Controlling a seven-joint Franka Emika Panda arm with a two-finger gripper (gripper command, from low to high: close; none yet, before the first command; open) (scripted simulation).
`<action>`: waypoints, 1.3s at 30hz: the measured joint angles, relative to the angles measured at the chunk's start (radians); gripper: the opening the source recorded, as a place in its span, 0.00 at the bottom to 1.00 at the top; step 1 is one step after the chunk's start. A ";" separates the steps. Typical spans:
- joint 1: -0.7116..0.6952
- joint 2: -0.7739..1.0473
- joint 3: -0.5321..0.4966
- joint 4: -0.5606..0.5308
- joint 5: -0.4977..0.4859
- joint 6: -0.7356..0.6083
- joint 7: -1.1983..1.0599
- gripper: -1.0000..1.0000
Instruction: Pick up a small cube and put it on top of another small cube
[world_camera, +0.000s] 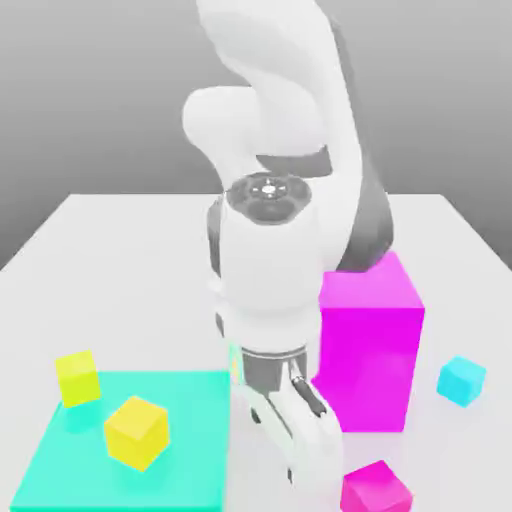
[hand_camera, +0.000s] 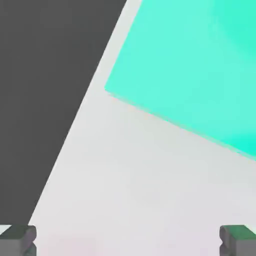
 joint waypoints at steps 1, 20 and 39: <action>0.021 0.007 -0.001 0.007 -0.010 0.001 0.027 1.00; 0.207 0.200 -0.060 0.091 -0.163 0.133 0.286 0.00; -0.221 -0.003 -0.131 0.222 0.059 -0.453 -0.343 0.00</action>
